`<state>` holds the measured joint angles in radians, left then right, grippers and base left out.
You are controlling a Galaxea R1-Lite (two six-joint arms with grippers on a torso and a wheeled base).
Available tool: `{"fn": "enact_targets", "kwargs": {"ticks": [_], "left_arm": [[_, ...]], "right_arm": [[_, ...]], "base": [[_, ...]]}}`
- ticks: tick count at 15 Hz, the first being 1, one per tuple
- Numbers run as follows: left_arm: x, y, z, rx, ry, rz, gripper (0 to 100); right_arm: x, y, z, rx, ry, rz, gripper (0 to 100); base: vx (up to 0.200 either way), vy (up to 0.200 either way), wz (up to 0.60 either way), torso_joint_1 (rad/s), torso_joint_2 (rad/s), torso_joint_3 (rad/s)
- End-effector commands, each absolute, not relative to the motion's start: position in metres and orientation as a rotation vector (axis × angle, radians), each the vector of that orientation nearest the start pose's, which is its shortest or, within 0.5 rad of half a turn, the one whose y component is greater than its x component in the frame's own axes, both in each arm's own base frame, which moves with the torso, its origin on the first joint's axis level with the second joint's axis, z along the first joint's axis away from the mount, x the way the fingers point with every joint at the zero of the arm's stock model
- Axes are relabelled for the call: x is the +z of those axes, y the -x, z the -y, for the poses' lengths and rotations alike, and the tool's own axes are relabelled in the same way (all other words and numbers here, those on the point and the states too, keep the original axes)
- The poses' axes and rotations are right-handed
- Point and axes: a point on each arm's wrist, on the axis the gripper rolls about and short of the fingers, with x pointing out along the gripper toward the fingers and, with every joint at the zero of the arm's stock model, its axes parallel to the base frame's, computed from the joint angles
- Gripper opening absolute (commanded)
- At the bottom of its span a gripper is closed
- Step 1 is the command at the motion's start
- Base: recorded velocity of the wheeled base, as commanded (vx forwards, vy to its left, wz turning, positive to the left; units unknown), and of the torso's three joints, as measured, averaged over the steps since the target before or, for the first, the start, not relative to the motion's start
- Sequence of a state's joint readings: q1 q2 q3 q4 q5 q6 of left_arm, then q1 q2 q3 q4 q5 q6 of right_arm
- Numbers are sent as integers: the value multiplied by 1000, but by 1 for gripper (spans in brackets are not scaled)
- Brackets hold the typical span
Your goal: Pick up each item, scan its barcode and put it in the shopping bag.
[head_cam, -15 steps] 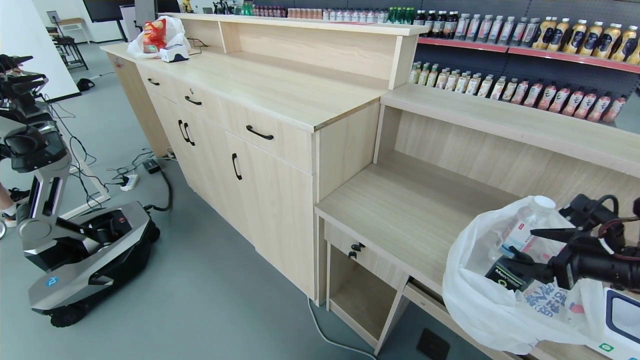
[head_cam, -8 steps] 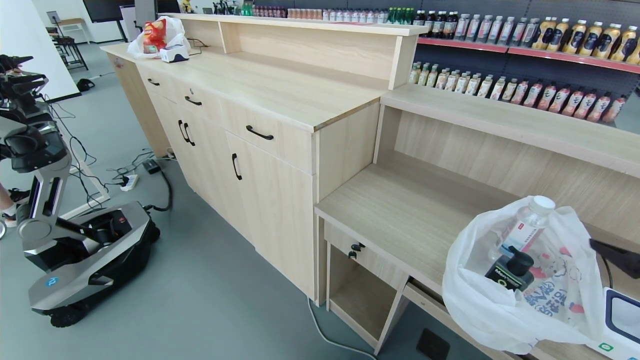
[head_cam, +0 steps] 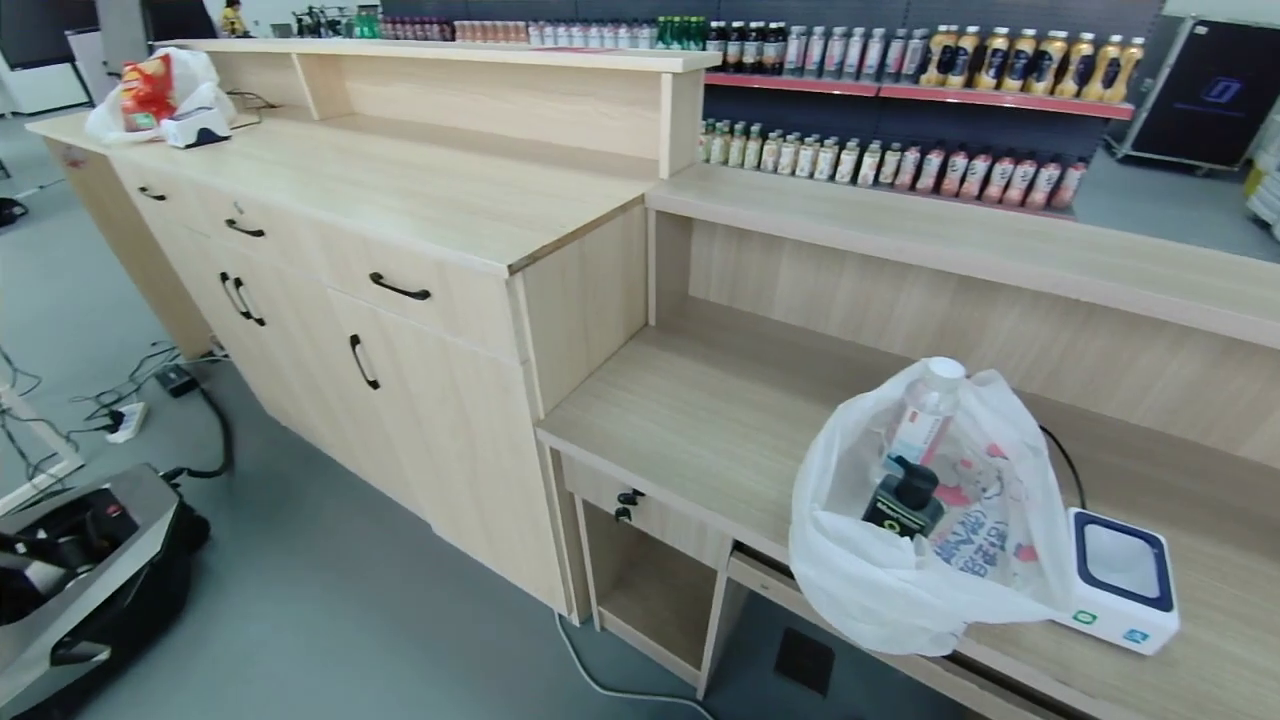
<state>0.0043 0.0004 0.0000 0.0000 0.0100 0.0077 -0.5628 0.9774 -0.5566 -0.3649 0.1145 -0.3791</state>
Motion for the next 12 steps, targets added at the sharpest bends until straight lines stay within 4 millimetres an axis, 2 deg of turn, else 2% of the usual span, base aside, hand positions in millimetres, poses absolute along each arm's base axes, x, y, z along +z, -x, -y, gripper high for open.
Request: {"fn": "enact_targets", "kwargs": {"ticks": [1, 3, 6, 9, 12], "left_arm": [[75, 23, 0, 15, -8, 0, 0], [75, 23, 0, 15, -8, 0, 0], [75, 23, 0, 15, -8, 0, 0], [75, 23, 0, 15, -8, 0, 0], [75, 23, 0, 15, -8, 0, 0]], "right_arm": [[256, -103, 63, -478, 327, -113, 100], [258, -103, 65, -540, 294, -162, 100], [248, -105, 71, -689, 198, -228, 100], [243, -112, 78, -712, 175, -261, 100], [216, -128, 97, -754, 23, -353, 100]], "base": [[0, 0, -600, 2, 7, 12], [0, 0, -600, 7, 2, 2], [0, 0, -600, 1, 2, 2], [0, 0, -600, 2, 2, 2], [0, 0, 0, 0, 0, 0]]}}
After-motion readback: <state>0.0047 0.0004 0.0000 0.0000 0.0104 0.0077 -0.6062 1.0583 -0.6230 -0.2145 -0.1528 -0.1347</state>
